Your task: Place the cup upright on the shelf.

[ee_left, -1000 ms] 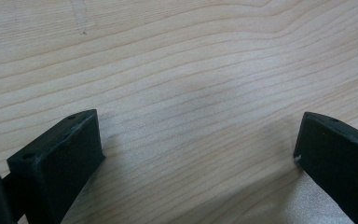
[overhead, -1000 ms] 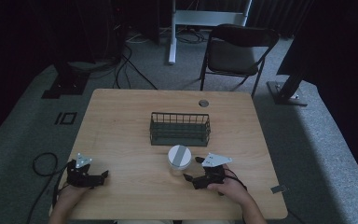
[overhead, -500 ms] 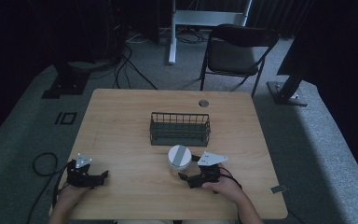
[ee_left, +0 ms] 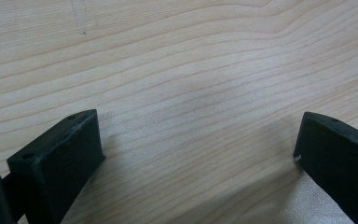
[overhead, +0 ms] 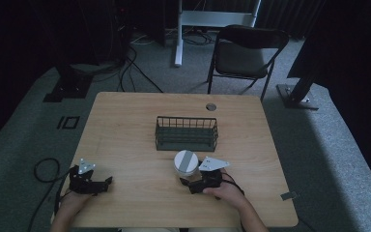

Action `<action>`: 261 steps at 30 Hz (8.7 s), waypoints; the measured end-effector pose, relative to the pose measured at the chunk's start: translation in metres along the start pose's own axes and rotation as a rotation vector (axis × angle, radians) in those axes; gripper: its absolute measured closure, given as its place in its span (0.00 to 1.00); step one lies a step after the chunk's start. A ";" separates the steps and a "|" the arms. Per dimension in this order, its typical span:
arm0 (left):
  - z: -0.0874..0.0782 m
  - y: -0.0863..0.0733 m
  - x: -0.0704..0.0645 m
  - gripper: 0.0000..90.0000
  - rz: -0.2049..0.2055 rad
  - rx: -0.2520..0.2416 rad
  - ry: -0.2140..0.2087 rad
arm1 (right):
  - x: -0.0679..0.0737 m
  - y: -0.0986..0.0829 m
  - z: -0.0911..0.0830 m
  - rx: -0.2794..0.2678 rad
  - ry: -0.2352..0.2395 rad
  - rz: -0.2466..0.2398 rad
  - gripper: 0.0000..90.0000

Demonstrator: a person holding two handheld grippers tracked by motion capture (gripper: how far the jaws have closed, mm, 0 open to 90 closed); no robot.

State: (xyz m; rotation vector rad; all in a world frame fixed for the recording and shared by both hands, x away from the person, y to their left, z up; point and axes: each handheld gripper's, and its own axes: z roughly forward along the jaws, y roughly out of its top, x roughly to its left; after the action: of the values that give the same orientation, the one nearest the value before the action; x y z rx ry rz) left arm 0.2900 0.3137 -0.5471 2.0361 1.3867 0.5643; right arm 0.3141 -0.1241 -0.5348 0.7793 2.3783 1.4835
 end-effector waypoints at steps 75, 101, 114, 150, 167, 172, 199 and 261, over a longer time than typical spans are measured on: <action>0.000 0.000 0.000 0.01 0.001 -0.001 0.000 | -0.017 0.091 -0.025 -0.166 -0.160 -0.001 0.20; 0.000 0.000 0.000 0.01 0.002 0.000 0.001 | -0.051 0.143 0.004 -0.145 -0.421 0.127 0.20; 0.000 0.000 0.000 0.01 -0.001 -0.001 0.000 | -0.053 0.139 0.034 -0.096 -0.557 0.224 0.20; 0.000 0.000 0.000 0.01 0.000 0.000 0.000 | -0.059 0.121 0.073 0.007 -0.611 0.295 0.20; 0.000 0.000 0.000 0.01 0.000 0.000 0.000 | -0.063 0.119 0.074 0.046 -0.581 0.306 0.20; 0.000 0.000 0.000 0.01 0.000 0.000 0.000 | -0.063 0.118 0.071 0.059 -0.563 0.293 0.20; 0.000 0.000 0.000 0.01 0.000 0.000 0.000 | -0.059 0.108 0.056 0.009 -0.534 0.244 0.12; 0.000 0.000 0.000 0.01 0.000 0.000 0.000 | -0.034 0.074 -0.013 -0.076 -0.476 0.184 0.12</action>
State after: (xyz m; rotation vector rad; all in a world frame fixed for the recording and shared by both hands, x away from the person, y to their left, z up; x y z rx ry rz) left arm 0.2900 0.3137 -0.5471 2.0360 1.3868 0.5642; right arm 0.3598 -0.1268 -0.4658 1.2042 1.9290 1.2636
